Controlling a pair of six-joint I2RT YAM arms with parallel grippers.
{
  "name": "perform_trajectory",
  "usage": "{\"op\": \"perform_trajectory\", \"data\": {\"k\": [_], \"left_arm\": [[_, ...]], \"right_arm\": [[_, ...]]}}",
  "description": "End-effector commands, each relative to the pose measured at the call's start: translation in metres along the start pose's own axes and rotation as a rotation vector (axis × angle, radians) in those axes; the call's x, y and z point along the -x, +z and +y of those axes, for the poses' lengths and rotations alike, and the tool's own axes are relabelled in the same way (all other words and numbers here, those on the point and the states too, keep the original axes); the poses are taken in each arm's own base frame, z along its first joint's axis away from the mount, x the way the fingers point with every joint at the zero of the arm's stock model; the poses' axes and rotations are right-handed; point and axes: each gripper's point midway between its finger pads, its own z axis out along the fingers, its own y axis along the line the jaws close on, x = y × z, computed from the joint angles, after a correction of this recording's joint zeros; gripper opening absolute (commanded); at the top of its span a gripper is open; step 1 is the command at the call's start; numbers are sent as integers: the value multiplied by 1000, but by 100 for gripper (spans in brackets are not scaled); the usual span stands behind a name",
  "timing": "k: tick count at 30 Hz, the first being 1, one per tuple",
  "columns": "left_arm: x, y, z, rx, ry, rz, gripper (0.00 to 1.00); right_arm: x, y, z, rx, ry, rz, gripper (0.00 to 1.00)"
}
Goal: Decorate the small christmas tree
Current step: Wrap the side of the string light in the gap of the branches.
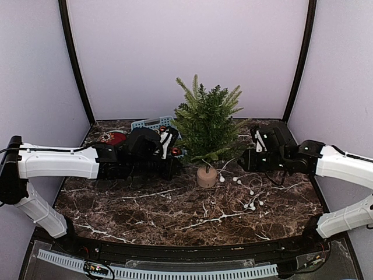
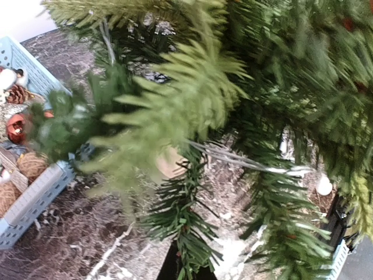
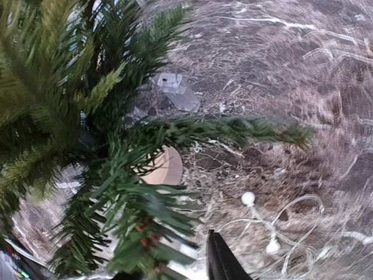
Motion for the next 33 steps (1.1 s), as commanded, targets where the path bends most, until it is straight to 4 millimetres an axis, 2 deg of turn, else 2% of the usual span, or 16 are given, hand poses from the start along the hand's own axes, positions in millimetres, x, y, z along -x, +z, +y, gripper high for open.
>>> {"op": "perform_trajectory", "data": {"k": [1, 5, 9, 12, 16, 17, 18, 22, 28, 31, 33], "left_arm": [[28, -12, 6, -5, 30, -70, 0], [36, -10, 15, -7, 54, -85, 0], [38, -5, 29, 7, 73, -79, 0], [47, -2, 36, 8, 76, -103, 1], [55, -3, 41, 12, 79, -127, 9], [56, -4, 42, 16, 76, -131, 11], [58, -6, 45, 27, 72, -140, 18], [61, -19, 47, 33, 58, -164, 34], [51, -45, 55, 61, 6, -176, 53], [43, -61, 60, 66, -28, -178, 59], [38, -69, 61, 65, -55, -175, 63]], "right_arm": [[11, -18, 4, 59, 46, -74, 45], [1, -31, -6, 66, 78, -82, 61], [-11, -36, -28, 13, 121, -99, 73], [-24, -27, -44, -31, 143, -76, 77], [-39, -8, -60, -65, 152, -43, 80], [-41, -3, -63, -77, 149, -38, 80], [-43, 2, -67, -87, 147, -33, 80], [-52, 18, -80, -118, 128, -11, 80], [-57, 36, -91, -116, 82, 15, 77], [-60, 48, -91, -102, 56, 35, 70], [-62, 55, -90, -94, 45, 50, 60]]}}
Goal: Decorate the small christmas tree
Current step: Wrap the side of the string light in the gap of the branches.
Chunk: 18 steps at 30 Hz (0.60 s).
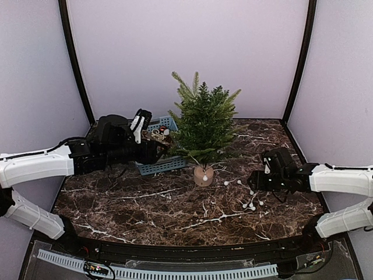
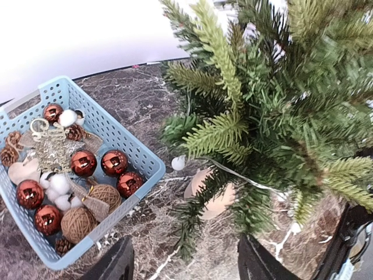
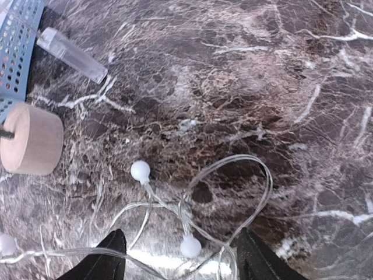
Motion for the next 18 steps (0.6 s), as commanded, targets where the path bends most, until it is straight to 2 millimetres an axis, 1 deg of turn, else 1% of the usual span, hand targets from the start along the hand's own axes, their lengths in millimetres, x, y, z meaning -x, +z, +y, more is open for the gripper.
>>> {"op": "perform_trajectory", "data": {"k": [1, 3, 4, 5, 6, 8, 13, 15, 18], "left_arm": [[-7, -22, 8, 21, -74, 1, 64], [-12, -29, 8, 8, -100, 8, 65], [-15, -33, 6, -8, -110, 13, 66], [-18, -35, 6, -15, -127, 18, 66], [-22, -38, 3, -35, -137, 26, 66], [-29, -42, -2, -52, -159, 41, 67], [-41, -47, -15, -61, -178, 72, 68], [-43, -47, -22, -68, -184, 75, 69], [-42, -48, -38, -103, -176, 74, 69]], "right_arm": [[8, 13, 12, 64, -45, -22, 50], [8, 15, 12, 59, -44, -16, 25], [8, 13, 12, 59, -39, -14, 14], [9, 10, 12, 60, -32, -18, 6], [10, 5, 11, 61, -25, -24, 0], [14, -8, 9, 56, -4, -42, 0], [28, -57, 6, 84, 35, -131, 0], [39, -80, 9, 108, 39, -182, 0], [55, -104, 16, 130, 17, -216, 0]]}}
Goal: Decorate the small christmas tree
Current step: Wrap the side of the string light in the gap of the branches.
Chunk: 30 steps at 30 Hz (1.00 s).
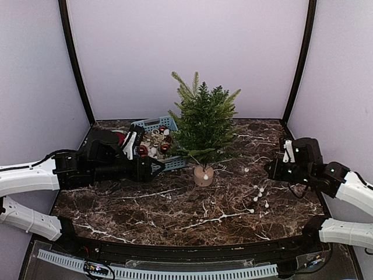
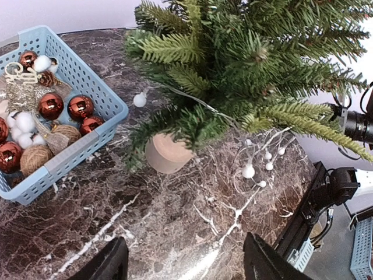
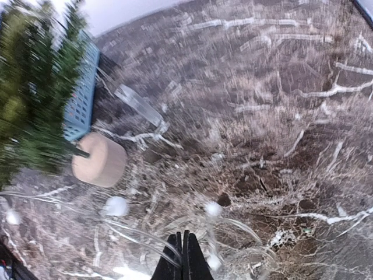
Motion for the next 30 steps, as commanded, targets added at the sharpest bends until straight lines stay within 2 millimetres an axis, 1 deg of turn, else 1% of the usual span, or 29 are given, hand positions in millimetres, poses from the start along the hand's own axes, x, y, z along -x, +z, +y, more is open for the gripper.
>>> {"op": "perform_trajectory", "data": {"k": [1, 4, 7, 10, 13, 16, 23, 26, 30], "left_arm": [[0, -3, -17, -29, -15, 0, 70], [0, -2, -32, -50, 13, 9, 70], [-1, 0, -39, -55, 23, 12, 70], [-3, 1, -39, -55, 8, 11, 70], [-9, 0, -35, -49, -6, 10, 71], [-13, -2, -32, -43, -16, 11, 71], [-14, -8, -25, -15, -17, 6, 71], [-16, -8, -23, -10, -20, 11, 71], [-19, -8, -21, -9, -26, 20, 71]], "right_arm": [[30, -29, 12, 8, -17, -43, 0], [53, -36, 27, 23, -50, -67, 0], [78, -39, 38, 17, -88, -104, 0], [99, -42, 49, 18, -114, -130, 0], [111, -39, 59, 30, -133, -142, 0], [116, -29, 62, 16, -154, -132, 0], [127, -10, 67, -11, -213, -139, 0], [124, 4, 69, -10, -237, -117, 0], [110, 30, 71, 17, -248, -71, 0]]}}
